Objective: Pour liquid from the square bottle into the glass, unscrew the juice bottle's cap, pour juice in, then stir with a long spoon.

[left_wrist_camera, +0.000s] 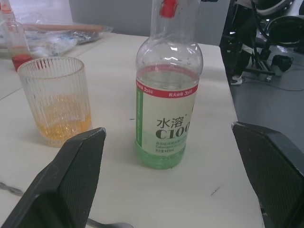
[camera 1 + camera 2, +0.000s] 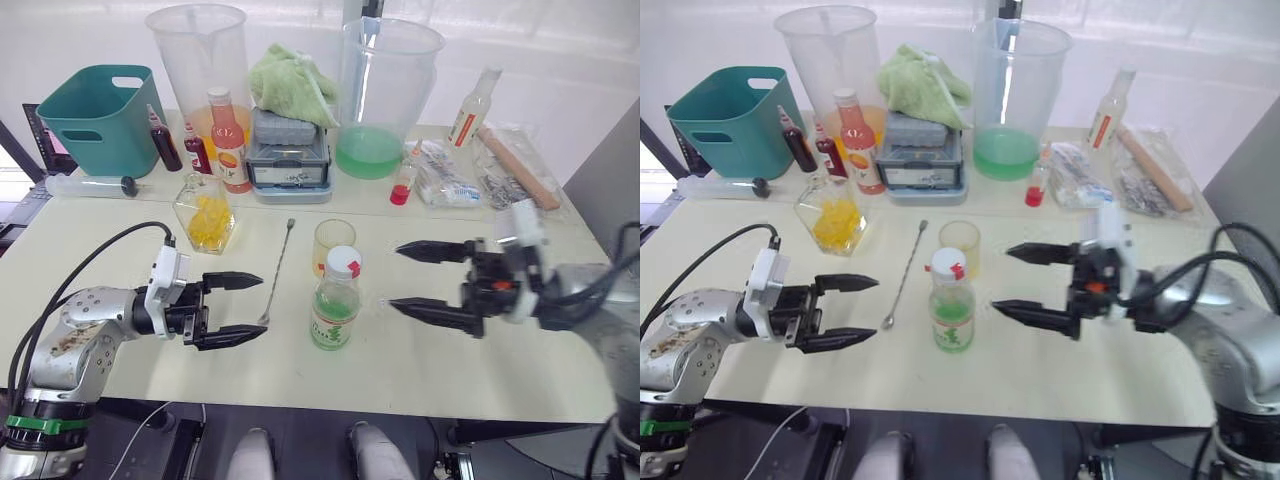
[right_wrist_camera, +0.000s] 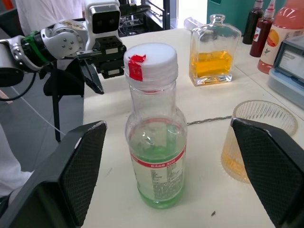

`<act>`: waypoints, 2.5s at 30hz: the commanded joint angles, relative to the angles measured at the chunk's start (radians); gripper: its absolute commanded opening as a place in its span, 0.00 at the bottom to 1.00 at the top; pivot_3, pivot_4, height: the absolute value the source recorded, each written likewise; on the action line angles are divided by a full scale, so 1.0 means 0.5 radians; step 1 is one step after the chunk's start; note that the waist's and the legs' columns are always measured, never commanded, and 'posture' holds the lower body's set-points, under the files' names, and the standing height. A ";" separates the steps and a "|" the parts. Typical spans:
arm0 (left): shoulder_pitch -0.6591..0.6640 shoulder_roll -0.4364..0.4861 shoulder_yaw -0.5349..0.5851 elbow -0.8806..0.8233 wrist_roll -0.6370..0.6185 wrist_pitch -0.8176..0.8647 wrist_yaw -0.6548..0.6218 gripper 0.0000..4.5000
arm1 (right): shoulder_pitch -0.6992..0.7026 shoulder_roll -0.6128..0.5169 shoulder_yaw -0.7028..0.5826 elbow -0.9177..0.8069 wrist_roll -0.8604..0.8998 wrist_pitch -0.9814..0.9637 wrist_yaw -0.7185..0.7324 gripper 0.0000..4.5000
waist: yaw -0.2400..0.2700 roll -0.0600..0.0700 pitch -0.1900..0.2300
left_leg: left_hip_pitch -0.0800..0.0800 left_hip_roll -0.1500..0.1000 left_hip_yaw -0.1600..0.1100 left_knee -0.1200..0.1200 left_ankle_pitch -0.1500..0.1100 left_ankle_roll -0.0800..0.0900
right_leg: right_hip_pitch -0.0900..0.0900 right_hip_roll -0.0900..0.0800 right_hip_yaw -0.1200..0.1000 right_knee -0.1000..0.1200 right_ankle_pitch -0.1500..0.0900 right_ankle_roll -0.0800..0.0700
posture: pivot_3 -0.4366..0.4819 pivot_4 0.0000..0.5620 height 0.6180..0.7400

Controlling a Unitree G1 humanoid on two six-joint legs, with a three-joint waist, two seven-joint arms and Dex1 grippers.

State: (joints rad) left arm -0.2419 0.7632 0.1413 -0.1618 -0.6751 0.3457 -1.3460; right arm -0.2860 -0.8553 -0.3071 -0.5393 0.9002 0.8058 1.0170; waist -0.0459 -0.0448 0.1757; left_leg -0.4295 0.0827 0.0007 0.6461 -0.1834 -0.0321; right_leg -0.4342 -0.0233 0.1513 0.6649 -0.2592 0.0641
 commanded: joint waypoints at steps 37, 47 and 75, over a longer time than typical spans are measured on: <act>-0.875 -0.516 -0.662 0.048 0.209 0.384 0.317 0.94 | 0.725 -0.096 -0.611 -0.297 0.160 -0.240 -0.308 1.00 | 0.006 0.000 0.000 | 0.014 -0.005 -0.006 0.005 0.000 0.000 | 0.023 -0.001 0.001 -0.003 -0.002 0.007 | 0.48 0.27 0.73; -0.829 -0.519 -0.678 0.005 0.253 0.330 0.261 0.31 | 0.528 -0.120 -0.458 -0.341 0.345 -0.201 -0.396 1.00 | 0.006 0.001 0.000 | 0.014 -0.006 -0.006 0.005 0.000 0.000 | 0.024 -0.002 0.001 -0.003 -0.003 0.007 | 0.48 0.27 0.73; -0.765 -0.477 -0.665 -0.055 0.290 0.328 0.299 0.31 | -0.488 0.284 0.651 -0.265 0.149 0.052 -1.055 0.46 | 0.002 0.002 -0.001 | 0.013 -0.006 -0.007 0.005 0.000 0.000 | 0.022 -0.002 0.001 -0.003 -0.003 0.006 | 0.48 0.27 0.73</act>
State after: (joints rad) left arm -0.6298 0.5147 -0.1892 -0.1729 -0.5322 0.5026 -1.1936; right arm -0.5180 -0.7114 0.0221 -0.6651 0.9939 0.8328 0.4826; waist -0.0449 -0.0436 0.1750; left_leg -0.4230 0.0798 -0.0026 0.6484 -0.1834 -0.0320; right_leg -0.4233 -0.0242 0.1519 0.6634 -0.2606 0.0673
